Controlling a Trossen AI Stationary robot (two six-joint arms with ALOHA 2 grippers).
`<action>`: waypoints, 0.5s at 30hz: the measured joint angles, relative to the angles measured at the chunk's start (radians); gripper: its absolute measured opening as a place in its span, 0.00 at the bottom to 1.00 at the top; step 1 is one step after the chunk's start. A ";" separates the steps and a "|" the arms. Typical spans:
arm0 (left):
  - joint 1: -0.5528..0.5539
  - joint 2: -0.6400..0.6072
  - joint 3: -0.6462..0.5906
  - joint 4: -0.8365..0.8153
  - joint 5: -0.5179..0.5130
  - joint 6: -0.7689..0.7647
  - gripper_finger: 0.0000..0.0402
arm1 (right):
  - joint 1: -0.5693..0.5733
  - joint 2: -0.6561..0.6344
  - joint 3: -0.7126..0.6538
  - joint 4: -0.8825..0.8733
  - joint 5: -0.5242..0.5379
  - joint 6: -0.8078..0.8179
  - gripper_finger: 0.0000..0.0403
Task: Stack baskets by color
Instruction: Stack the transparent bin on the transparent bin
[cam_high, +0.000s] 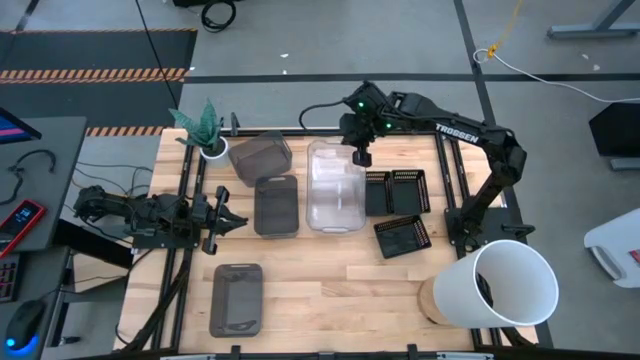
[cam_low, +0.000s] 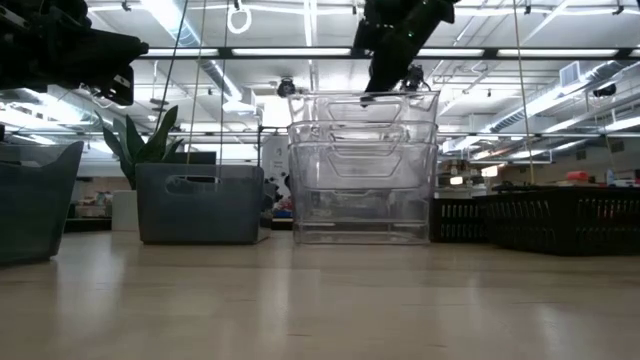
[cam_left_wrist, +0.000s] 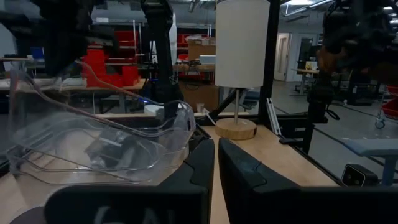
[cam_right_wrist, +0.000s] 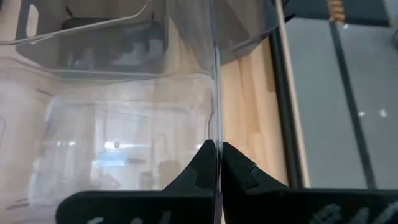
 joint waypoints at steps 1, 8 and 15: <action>0.000 0.000 0.000 0.000 0.000 0.000 0.08 | -0.002 0.000 -0.014 0.010 -0.004 0.005 0.01; 0.000 0.000 0.000 0.000 0.000 0.000 0.08 | -0.021 -0.004 -0.077 0.056 -0.037 0.024 0.01; 0.000 0.000 0.000 0.000 0.000 0.000 0.06 | -0.027 0.000 -0.124 0.083 -0.046 0.043 0.01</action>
